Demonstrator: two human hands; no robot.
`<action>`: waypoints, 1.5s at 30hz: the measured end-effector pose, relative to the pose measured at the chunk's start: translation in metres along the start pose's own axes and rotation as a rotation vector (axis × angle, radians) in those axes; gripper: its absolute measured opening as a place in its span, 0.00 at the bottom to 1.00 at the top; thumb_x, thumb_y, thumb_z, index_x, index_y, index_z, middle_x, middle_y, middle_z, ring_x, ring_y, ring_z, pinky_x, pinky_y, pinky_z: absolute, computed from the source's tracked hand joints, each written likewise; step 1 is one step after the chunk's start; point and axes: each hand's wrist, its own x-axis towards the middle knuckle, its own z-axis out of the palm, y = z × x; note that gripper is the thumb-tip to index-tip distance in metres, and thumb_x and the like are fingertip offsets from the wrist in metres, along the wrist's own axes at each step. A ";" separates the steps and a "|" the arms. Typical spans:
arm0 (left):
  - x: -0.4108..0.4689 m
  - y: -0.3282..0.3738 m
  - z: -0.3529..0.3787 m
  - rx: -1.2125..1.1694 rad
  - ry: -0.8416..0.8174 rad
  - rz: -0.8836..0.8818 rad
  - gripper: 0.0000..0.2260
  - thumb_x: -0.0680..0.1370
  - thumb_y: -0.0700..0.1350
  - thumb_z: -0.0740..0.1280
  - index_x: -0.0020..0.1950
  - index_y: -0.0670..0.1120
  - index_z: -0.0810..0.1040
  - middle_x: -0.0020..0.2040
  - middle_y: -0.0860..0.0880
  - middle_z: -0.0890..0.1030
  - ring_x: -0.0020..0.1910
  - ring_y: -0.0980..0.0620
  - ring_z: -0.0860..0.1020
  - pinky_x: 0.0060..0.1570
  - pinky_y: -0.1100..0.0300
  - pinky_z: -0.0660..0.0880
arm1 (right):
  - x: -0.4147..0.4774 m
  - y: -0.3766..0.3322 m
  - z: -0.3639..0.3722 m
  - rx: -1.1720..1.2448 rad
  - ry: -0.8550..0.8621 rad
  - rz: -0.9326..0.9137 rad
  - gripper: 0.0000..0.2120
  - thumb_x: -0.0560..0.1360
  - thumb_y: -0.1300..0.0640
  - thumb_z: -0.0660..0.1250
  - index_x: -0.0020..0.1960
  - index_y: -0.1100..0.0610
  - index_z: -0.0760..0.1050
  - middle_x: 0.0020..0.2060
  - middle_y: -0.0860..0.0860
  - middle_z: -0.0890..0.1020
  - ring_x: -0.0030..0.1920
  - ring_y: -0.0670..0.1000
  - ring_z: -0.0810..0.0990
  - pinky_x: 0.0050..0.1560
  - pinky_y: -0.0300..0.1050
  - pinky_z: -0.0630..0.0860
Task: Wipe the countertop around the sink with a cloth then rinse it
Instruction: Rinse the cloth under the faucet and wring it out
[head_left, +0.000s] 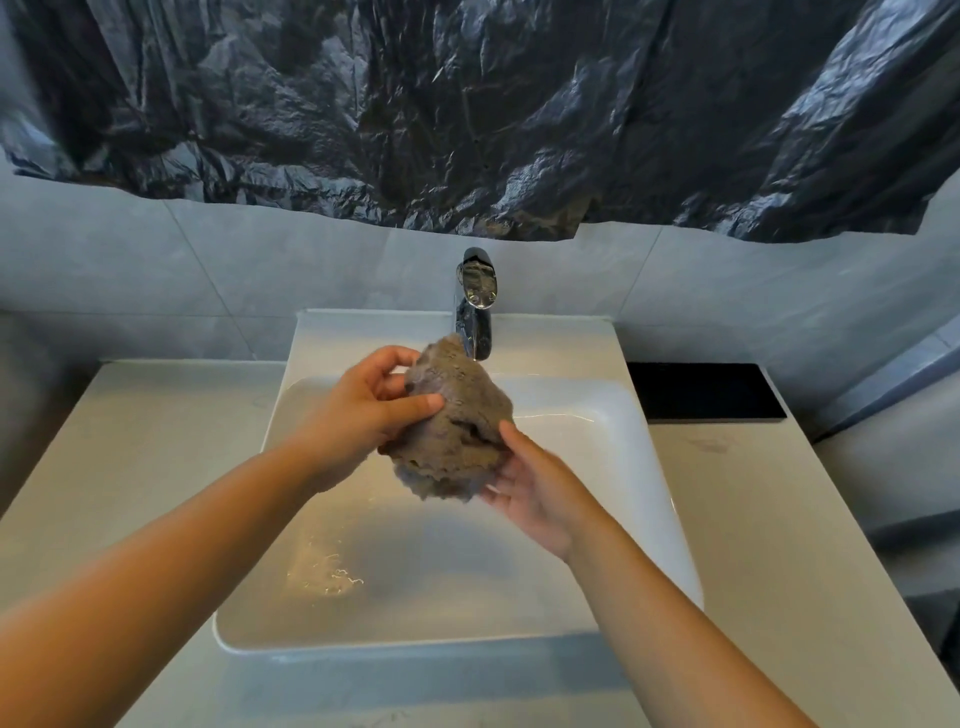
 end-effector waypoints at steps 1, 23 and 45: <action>0.001 -0.002 -0.005 0.101 0.100 0.051 0.18 0.71 0.40 0.71 0.57 0.47 0.70 0.46 0.43 0.84 0.47 0.40 0.82 0.44 0.47 0.81 | 0.001 -0.005 0.003 -0.073 0.049 -0.080 0.20 0.75 0.49 0.64 0.62 0.60 0.73 0.57 0.57 0.81 0.58 0.55 0.80 0.60 0.52 0.75; -0.003 -0.006 0.010 0.082 -0.552 -0.426 0.18 0.71 0.44 0.70 0.60 0.44 0.74 0.51 0.44 0.82 0.49 0.47 0.81 0.48 0.55 0.79 | -0.009 -0.020 0.041 -0.843 0.439 -0.988 0.06 0.80 0.54 0.58 0.48 0.56 0.65 0.33 0.43 0.70 0.34 0.38 0.72 0.31 0.28 0.67; 0.040 -0.061 0.028 1.370 -0.173 0.246 0.14 0.75 0.50 0.69 0.55 0.45 0.71 0.49 0.46 0.80 0.44 0.47 0.78 0.39 0.59 0.71 | 0.053 -0.019 0.006 -0.885 0.466 0.218 0.15 0.79 0.50 0.56 0.42 0.59 0.73 0.35 0.56 0.77 0.30 0.51 0.73 0.28 0.39 0.67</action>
